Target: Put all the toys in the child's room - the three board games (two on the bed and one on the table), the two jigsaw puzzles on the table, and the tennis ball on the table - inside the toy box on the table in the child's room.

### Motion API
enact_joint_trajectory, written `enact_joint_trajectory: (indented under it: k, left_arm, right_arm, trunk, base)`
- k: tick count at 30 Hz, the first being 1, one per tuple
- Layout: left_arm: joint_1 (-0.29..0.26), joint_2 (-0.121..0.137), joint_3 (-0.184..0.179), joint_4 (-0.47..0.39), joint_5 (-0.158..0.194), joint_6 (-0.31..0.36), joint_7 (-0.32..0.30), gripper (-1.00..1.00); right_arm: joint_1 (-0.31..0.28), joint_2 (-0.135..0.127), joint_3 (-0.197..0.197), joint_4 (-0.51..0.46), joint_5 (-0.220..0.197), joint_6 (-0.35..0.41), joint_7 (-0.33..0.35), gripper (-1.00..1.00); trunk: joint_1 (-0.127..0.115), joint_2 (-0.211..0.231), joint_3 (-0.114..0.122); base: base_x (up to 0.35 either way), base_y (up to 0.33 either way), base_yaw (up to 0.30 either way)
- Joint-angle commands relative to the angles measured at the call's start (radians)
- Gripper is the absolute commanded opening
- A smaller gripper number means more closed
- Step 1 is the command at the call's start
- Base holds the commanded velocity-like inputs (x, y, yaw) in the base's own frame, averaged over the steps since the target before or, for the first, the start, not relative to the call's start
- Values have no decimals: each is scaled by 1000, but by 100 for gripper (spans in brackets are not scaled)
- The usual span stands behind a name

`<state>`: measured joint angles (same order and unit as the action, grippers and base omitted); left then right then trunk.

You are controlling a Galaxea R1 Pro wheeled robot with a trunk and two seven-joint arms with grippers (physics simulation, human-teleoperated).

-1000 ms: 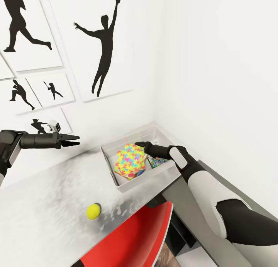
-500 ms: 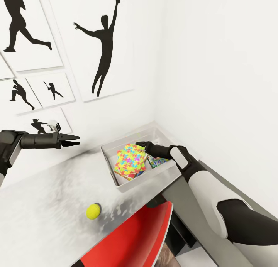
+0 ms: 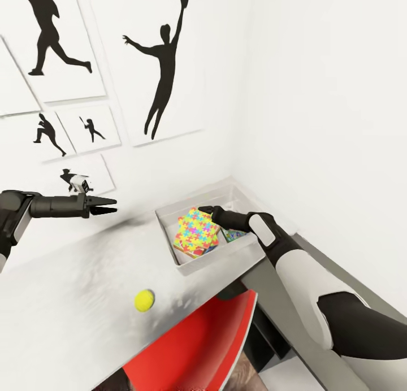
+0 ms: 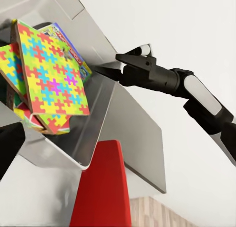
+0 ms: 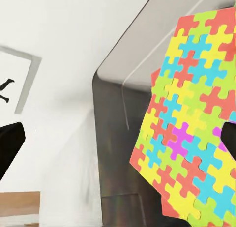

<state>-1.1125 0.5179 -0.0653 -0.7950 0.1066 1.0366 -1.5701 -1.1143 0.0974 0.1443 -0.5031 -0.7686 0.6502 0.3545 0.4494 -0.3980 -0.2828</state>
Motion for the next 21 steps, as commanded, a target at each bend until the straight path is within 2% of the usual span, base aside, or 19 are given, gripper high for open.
enact_joint_trajectory:
  k: [1,15,21]
  left_arm:
    - [-1,1,-5,0,7,11,-1,100]
    - [-1,1,-8,0,7,11,-1,100]
    - [-1,1,-8,0,7,11,-1,100]
  right_arm:
    - [-1,-1,1,0,0,3,1,100]
    - [-2,-3,0,0,0,6,-5,100]
    - [-1,-7,2,-41,0,10,-7,100]
  trunk:
    - [1,-2,-1]
    - [1,-2,10]
    - [1,-2,11]
  base:
    - [-29,0,223]
    - [-89,0,237]
    - [-19,0,78]
